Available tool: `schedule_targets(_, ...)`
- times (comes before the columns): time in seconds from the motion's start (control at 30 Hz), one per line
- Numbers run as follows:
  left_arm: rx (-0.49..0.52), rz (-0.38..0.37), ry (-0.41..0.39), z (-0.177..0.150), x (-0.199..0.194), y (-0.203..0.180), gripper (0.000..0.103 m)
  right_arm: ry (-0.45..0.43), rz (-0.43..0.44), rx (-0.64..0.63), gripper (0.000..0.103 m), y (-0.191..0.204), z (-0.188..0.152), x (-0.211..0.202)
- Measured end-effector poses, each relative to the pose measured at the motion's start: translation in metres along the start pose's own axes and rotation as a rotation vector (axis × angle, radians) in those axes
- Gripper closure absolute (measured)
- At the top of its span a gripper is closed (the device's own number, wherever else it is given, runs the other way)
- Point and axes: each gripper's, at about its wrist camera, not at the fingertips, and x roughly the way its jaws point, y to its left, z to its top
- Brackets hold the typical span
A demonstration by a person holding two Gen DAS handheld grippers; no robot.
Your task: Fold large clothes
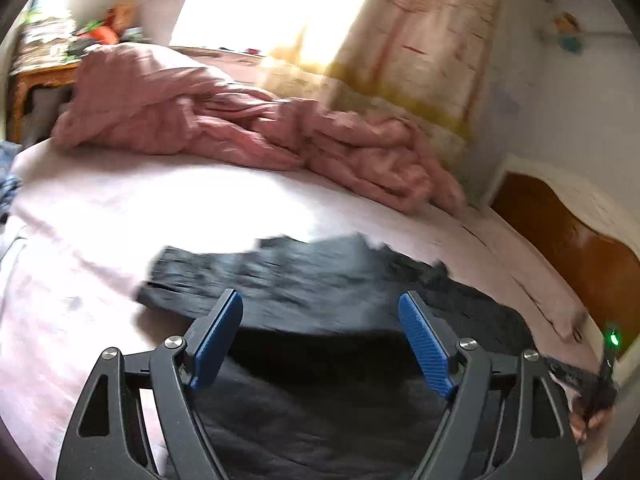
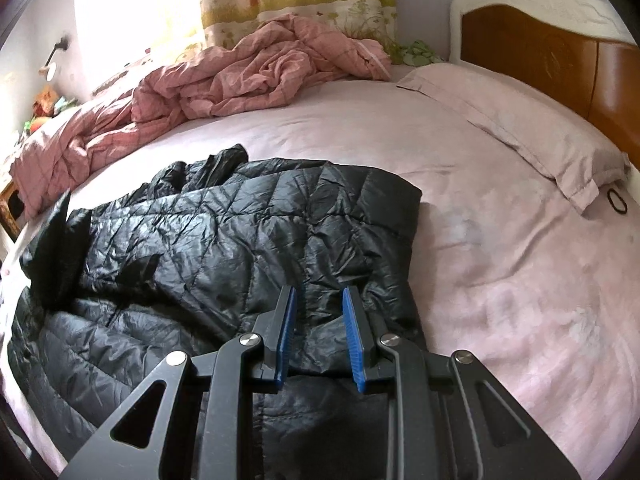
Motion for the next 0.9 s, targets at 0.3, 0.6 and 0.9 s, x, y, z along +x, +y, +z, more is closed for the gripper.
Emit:
schedule_targets(0.3,-0.284,0.212,0.164,0.005,0.050,0.110,0.022,-0.077,0.015,-0.052,0.056,0.016,-0.003,-0.012)
schedule_targets(0.6,-0.476,0.075,0.311,-0.013,0.089,0.141,0.034,-0.100,0.021,-0.078,0.056,0.022,-0.003,-0.019)
schedule_targets(0.9,-0.201,-0.048,0.189,0.007,0.071,0.078,0.101,-0.110,0.013,-0.070,0.056,0.018,-0.002,-0.021)
